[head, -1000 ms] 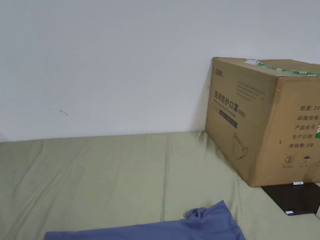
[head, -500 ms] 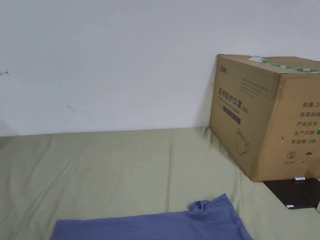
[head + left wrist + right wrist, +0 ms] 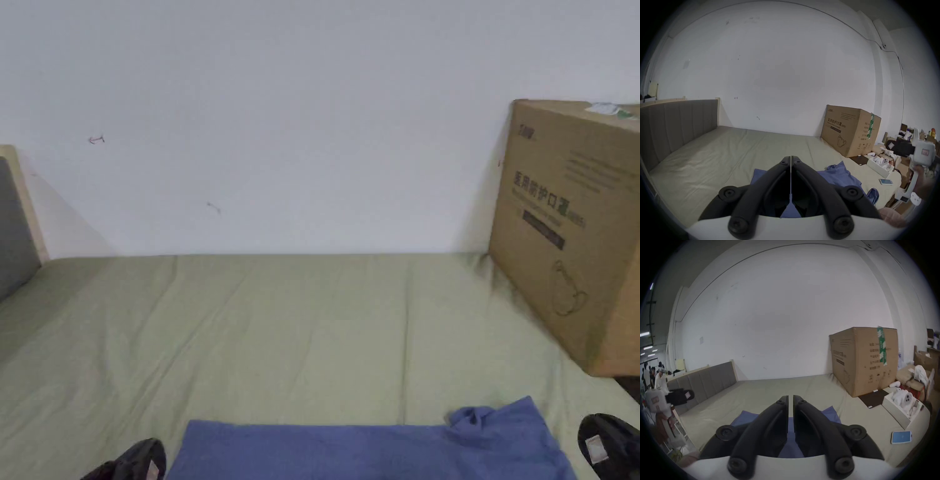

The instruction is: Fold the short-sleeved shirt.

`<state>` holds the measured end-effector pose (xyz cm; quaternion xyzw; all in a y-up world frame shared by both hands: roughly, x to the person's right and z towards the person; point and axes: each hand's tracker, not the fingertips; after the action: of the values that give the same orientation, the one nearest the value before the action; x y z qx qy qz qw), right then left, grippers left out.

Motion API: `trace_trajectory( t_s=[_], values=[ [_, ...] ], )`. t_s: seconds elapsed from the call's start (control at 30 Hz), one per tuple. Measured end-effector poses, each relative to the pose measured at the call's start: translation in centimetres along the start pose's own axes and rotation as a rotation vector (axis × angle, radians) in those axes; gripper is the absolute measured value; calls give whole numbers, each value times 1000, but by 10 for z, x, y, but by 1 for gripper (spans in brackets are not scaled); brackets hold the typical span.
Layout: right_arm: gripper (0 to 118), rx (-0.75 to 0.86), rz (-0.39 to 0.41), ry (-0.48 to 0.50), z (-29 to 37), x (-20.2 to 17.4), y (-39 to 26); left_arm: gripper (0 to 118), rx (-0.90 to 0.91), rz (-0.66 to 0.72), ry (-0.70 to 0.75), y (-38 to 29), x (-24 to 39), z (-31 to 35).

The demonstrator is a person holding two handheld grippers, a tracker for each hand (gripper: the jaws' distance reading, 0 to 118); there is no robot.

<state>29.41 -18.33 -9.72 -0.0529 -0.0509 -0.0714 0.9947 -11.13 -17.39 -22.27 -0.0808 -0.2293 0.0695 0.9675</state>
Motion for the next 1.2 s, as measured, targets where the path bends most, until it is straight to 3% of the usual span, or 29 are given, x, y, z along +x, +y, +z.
trace_trajectory(
  t_s=[0.1, 0.3, 0.33, 0.37, 0.4, 0.43, 0.47, 0.67, 0.73, 0.8, 0.87, 0.93, 0.97, 1.0, 1.03, 1.1, 1.2],
  values=[
    [5, -7, -8, 15, -15, -1, -2, 0, -81, 9, 15, 14, -27, -48],
    [1, -63, -27, 12, -57, 13, -9, 0, -552, 19, -57, -11, -112, -230],
    [1, -70, -34, 3, -64, 16, -12, 6, -590, 33, -68, -25, -124, -254],
    [1, -81, -47, -4, -71, 20, -15, 37, -613, 8, -33, -38, -134, -276],
    [1, -102, -68, -6, -78, 25, -18, 102, -621, 5, 5, -53, -140, -294],
    [1, -122, -88, -14, -84, 27, -20, 118, -650, -9, 37, -67, -145, -312],
    [1, -135, -108, -22, -90, 31, -23, 112, -706, -13, 63, -82, -151, -329],
    [1, -212, -174, -43, -107, 50, -42, 112, -779, -83, 122, -141, -166, -382],
    [1, -228, -179, -44, -108, 52, -47, 106, -844, -83, 125, -161, -172, -390],
    [1, -234, -173, -51, -107, 53, -50, 105, -744, -102, 105, -166, -172, -380],
    [1, -238, -171, -54, -107, 52, -49, 104, -754, -117, 126, -164, -165, -376],
    [1, -233, -185, -52, -104, 53, -49, 86, -717, -178, 122, -157, -151, -367],
    [1, -227, -194, -49, -103, 55, -48, 68, -689, -216, 118, -152, -141, -362],
    [1, -221, -204, -49, -102, 56, -46, 25, -672, -224, 79, -148, -132, -358],
    [1, -216, -218, -48, -101, 58, -45, 1, -686, -225, 80, -147, -125, -355],
    [1, -210, -263, -45, -101, 73, -44, 1, -683, -168, -17, -142, -112, -345],
    [1, -254, -287, -25, -128, 108, -35, 1, -588, -230, -16, -115, -93, -322]
  ],
)
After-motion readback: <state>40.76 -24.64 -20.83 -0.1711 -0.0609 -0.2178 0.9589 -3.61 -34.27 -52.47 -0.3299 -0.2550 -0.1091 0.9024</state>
